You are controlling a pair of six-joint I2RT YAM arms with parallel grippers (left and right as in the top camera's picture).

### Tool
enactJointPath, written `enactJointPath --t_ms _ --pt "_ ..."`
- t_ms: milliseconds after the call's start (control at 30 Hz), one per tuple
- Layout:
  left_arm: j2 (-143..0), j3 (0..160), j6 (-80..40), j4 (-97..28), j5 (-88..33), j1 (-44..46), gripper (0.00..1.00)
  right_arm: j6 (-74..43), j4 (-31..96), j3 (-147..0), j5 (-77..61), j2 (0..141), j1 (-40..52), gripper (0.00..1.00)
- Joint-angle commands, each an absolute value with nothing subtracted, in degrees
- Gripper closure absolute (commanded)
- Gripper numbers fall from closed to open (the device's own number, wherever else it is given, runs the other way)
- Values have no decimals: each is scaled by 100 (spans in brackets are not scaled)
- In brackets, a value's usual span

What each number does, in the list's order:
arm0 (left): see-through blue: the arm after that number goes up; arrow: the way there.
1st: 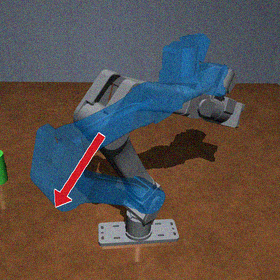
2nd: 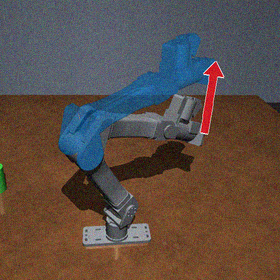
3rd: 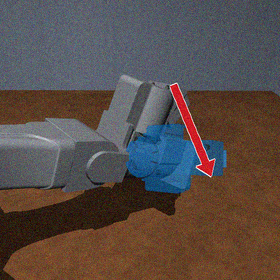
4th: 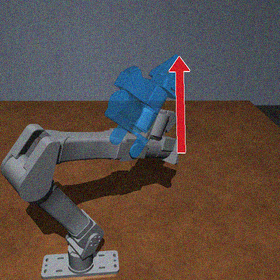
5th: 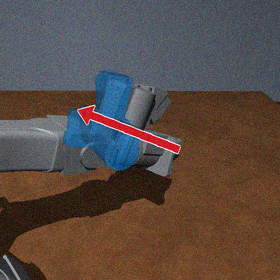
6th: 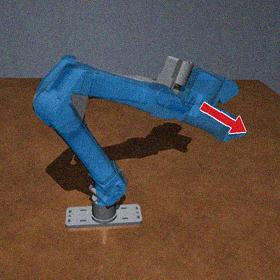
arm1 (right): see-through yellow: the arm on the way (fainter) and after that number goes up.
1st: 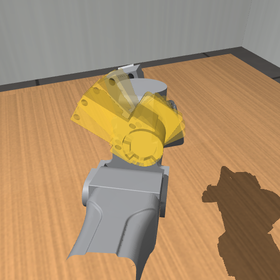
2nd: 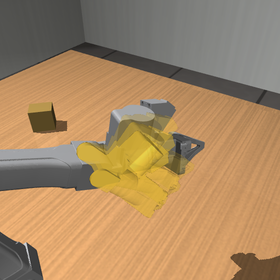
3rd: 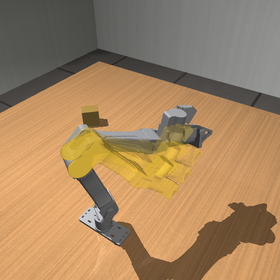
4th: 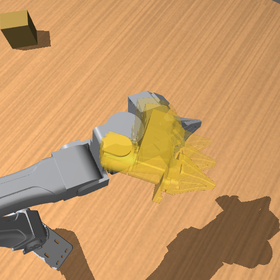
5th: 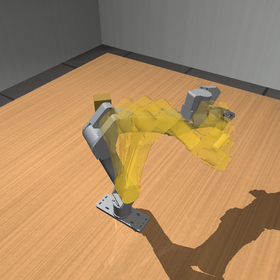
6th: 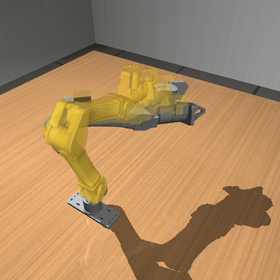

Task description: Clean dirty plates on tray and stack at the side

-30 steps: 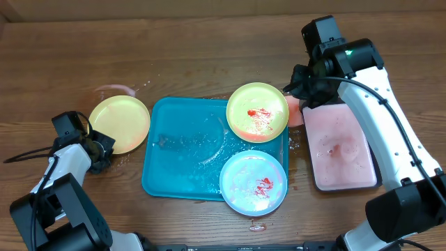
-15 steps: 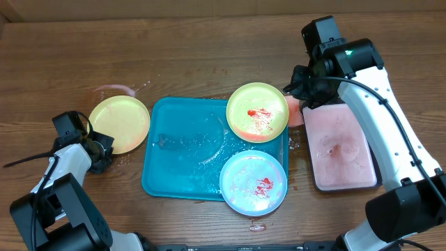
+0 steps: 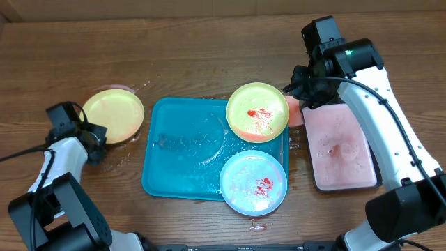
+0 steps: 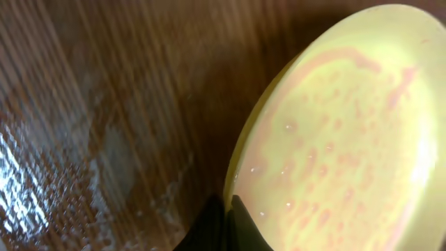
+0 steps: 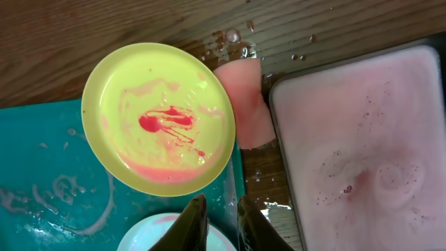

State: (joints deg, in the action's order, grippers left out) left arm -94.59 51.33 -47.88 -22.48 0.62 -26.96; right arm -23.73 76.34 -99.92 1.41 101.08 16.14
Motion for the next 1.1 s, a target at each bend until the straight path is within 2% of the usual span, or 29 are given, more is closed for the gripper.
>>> enactJointPath --t_ms 0,67,133,167,200,267,367,467,500,567,633,800,1067 --pt "-9502 5465 -4733 -2381 143 -2670 71 -2355 7625 -9957 115 10003 1601 82" --pt "-9502 5468 -4692 -2438 134 -2670 42 -2355 7623 -9957 115 10003 1601 82" --pt "-9502 5468 -4528 -2488 38 -2670 28 -2355 7623 -9957 115 10003 1601 82" --pt "-9502 5470 -4429 -2510 8 -2670 25 -2355 7623 -9957 115 10003 1601 82" --pt "-9502 5483 -4331 -2561 -23 -2670 25 -2355 7623 -9957 115 10003 1601 82" --pt "-9496 5540 -4136 -2703 -25 -2659 36 -2355 7625 -9957 115 10003 1601 82" --pt "-9382 5631 -3916 -2891 -27 -2611 35 -2359 7614 -9957 137 10003 1599 78" --pt "-9085 5787 -3647 -3074 -49 -2497 34 -2383 7553 -9957 141 10003 1564 57" --pt "-8958 5859 -3583 -3159 -49 -2445 34 -2379 7531 -9957 139 10005 1538 57" --pt "-8709 6001 -3424 -3347 -51 -2318 34 -2270 7502 -9957 202 10047 1487 68" --pt "-8455 6147 -3249 -3575 -51 -2158 34 -1938 7489 -9957 180 10175 1420 71" --pt "-8117 6355 -2880 -4077 -115 -1761 29 -1796 7496 -9926 183 10661 1345 75" --pt "-8132 6348 -2646 -4574 -561 -1376 27 -1920 7286 -9894 202 11485 1304 74"
